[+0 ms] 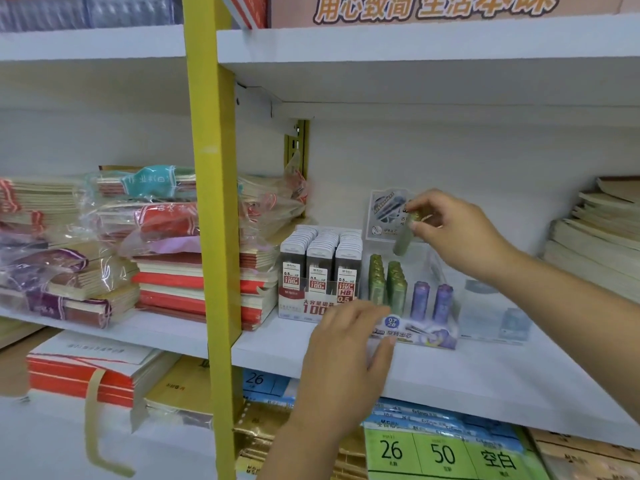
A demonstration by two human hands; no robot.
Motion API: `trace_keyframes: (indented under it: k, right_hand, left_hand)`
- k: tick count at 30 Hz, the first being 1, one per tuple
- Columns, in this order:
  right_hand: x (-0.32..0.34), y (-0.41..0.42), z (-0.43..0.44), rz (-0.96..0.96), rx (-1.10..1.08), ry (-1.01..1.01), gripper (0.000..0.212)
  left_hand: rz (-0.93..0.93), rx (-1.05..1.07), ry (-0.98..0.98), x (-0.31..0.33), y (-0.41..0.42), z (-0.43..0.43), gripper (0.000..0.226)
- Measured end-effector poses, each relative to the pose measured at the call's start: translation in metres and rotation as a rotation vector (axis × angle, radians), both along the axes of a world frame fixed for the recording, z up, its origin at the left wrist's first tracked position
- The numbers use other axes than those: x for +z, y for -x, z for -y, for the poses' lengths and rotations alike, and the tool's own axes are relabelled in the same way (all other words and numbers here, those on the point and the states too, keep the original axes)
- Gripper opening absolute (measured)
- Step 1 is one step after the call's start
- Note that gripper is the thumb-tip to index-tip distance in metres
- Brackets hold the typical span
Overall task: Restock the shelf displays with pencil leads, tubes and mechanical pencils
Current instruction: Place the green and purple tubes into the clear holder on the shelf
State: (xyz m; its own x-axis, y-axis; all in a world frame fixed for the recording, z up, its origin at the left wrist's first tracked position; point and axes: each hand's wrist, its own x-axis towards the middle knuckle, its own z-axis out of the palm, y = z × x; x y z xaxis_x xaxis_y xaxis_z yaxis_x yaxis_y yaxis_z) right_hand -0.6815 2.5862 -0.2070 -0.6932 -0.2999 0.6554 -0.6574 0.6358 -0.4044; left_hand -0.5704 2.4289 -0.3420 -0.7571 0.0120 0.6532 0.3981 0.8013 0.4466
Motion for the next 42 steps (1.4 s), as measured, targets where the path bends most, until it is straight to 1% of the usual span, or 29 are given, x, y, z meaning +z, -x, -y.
trace_keyframes:
  k: [2,3,4,6,8,10,14,16,20,22,24,26,28,29,30,32,33,34,35,36,37,38,40,42]
  right_hand:
    - [-0.001,0.015,0.008,-0.017,-0.038,-0.180,0.024]
    - [-0.001,0.021,0.012,0.002,-0.049,-0.240,0.026]
    - [-0.001,0.026,0.014,0.049,-0.054,-0.257,0.027]
    - [-0.001,0.033,0.018,0.190,-0.039,-0.203,0.026]
    - [-0.003,0.036,0.019,0.315,-0.012,-0.155,0.020]
    - [-0.005,0.039,0.019,0.381,0.004,-0.147,0.016]
    - [-0.005,0.040,0.020,0.366,0.006,-0.155,0.015]
    - [-0.005,0.040,0.020,0.359,0.003,-0.157,0.015]
    - [-0.007,0.042,0.021,0.409,0.027,-0.146,0.017]
    - [-0.009,0.043,0.022,0.440,0.030,-0.214,0.013]
    - [-0.009,0.044,0.024,0.457,-0.002,-0.333,0.008]
    - [-0.006,0.041,0.025,0.439,-0.051,-0.441,0.015]
    - [-0.001,0.032,0.025,0.325,-0.098,-0.526,0.025]
    - [0.002,0.024,0.023,0.215,-0.097,-0.504,0.028]
    - [0.003,0.012,0.022,0.097,-0.076,-0.426,0.028]
    - [-0.001,-0.023,0.014,-0.068,0.037,-0.125,0.023]
    - [-0.007,-0.046,0.007,-0.106,0.126,0.015,0.020]
    - [-0.015,-0.070,-0.002,-0.119,0.211,0.098,0.019]
    - [-0.027,-0.093,-0.013,-0.110,0.283,0.128,0.018]
    - [-0.043,-0.113,-0.026,-0.061,0.333,0.127,0.017]
    - [-0.063,-0.130,-0.039,0.029,0.358,0.114,0.015]
    - [-0.089,-0.143,-0.051,0.138,0.355,0.093,0.013]
    - [-0.153,-0.158,-0.075,0.391,0.295,0.001,0.012]
    - [-0.230,-0.170,-0.096,0.690,0.212,-0.120,0.015]
  left_hand:
    - [-0.020,0.003,0.028,-0.004,0.003,-0.001,0.044]
    - [-0.026,0.008,0.026,-0.005,0.004,-0.001,0.046]
    - [-0.030,0.013,0.027,-0.006,0.005,-0.001,0.048]
    - [-0.034,0.027,0.039,-0.008,0.006,-0.001,0.052]
    - [-0.037,0.035,0.051,-0.009,0.007,0.000,0.051]
    - [-0.043,0.040,0.054,-0.009,0.009,0.000,0.047]
    - [-0.055,0.043,0.060,-0.010,0.009,0.000,0.051]
    - [-0.054,0.038,0.068,-0.012,0.009,0.001,0.050]
    - [-0.060,0.037,0.061,-0.012,0.009,0.001,0.053]
    - [-0.053,0.036,0.062,-0.012,0.009,0.001,0.055]
    - [-0.050,0.030,0.068,-0.012,0.010,0.002,0.052]
    - [-0.041,0.012,0.060,-0.011,0.011,0.003,0.045]
    - [-0.050,-0.008,0.029,-0.010,0.011,0.004,0.042]
    - [-0.062,-0.015,0.004,-0.010,0.008,0.003,0.041]
    - [-0.088,-0.014,-0.028,-0.009,0.004,0.001,0.040]
    - [-0.217,0.002,-0.092,-0.010,-0.010,-0.005,0.035]
    - [-0.306,0.014,-0.107,-0.013,-0.018,-0.008,0.032]
    - [-0.363,0.012,-0.112,-0.018,-0.026,-0.012,0.029]
    - [-0.369,-0.020,-0.097,-0.026,-0.036,-0.016,0.026]
    - [-0.319,-0.074,-0.066,-0.037,-0.045,-0.020,0.025]
    - [-0.212,-0.132,-0.028,-0.052,-0.053,-0.021,0.026]
    - [-0.061,-0.181,0.007,-0.071,-0.063,-0.023,0.027]
    - [0.306,-0.252,0.043,-0.119,-0.083,-0.026,0.028]
    - [0.634,-0.271,0.012,-0.174,-0.101,-0.033,0.028]
